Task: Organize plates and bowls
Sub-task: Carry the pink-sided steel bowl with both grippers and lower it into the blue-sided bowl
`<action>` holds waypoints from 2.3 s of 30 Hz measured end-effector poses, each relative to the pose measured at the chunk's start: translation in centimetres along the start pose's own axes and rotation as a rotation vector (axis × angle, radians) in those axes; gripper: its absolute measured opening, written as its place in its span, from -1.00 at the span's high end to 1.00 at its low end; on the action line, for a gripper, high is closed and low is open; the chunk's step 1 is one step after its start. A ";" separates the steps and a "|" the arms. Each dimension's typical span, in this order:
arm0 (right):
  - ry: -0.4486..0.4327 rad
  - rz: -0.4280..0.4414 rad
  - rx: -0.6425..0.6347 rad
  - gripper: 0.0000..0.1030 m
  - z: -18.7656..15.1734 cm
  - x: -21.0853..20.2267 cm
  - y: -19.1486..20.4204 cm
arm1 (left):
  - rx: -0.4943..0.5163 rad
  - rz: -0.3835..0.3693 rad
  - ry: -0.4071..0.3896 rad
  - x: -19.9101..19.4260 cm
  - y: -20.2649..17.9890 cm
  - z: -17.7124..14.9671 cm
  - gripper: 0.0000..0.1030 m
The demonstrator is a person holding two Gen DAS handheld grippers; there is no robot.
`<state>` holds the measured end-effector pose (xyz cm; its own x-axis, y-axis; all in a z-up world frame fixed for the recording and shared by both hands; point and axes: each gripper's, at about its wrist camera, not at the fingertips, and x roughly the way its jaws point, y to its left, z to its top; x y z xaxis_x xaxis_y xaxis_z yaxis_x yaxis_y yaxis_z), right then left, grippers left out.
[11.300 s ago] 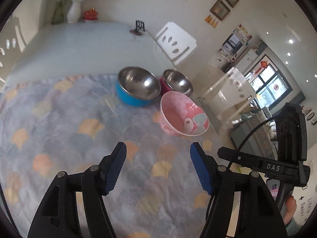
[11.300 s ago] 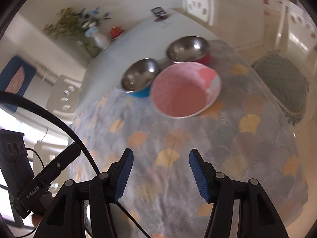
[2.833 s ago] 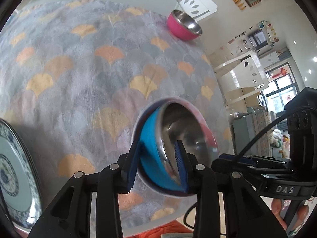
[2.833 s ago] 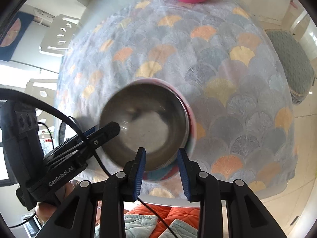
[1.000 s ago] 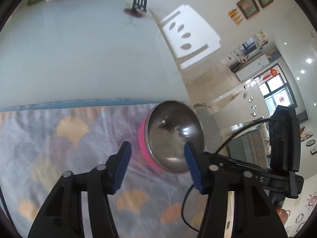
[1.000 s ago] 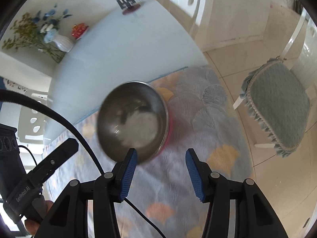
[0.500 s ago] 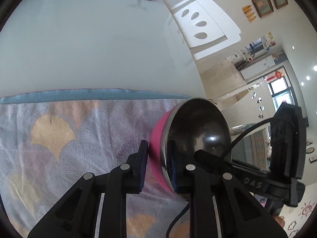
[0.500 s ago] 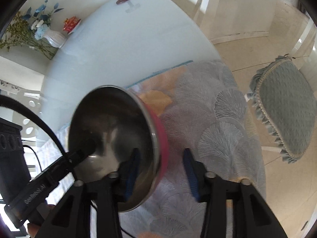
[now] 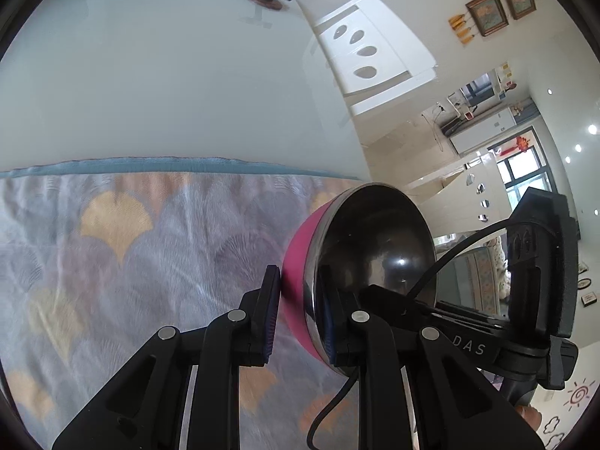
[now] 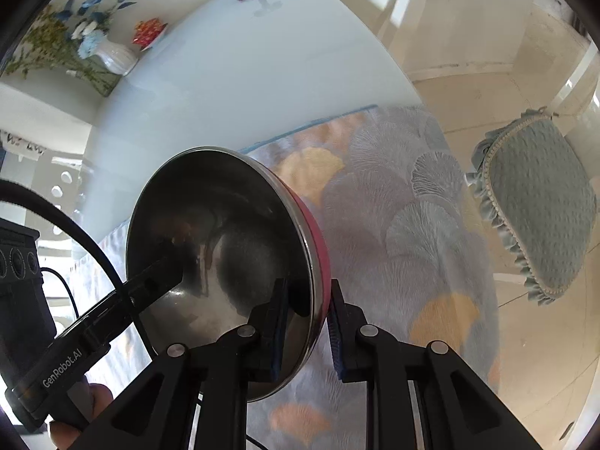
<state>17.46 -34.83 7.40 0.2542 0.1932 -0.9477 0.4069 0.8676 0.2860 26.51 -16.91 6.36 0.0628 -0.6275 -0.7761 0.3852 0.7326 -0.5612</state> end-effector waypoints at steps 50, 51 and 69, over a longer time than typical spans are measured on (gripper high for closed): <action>0.058 -0.013 -0.145 0.53 -30.9 -10.9 8.8 | -0.029 -0.001 -0.162 -20.3 -0.8 -27.2 0.67; 0.065 -0.017 -0.144 0.53 -31.1 -10.5 8.8 | -0.020 0.015 -0.158 -19.9 -0.8 -27.6 0.67; 0.170 -0.048 -0.109 0.53 -31.6 -5.8 7.0 | 0.012 0.112 -0.072 -15.9 0.7 -28.5 0.61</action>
<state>-8.88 -15.45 10.45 0.0817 0.2168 -0.9728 0.3156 0.9202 0.2316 -0.50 1.07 10.10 0.1718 -0.5592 -0.8110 0.3830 0.7964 -0.4680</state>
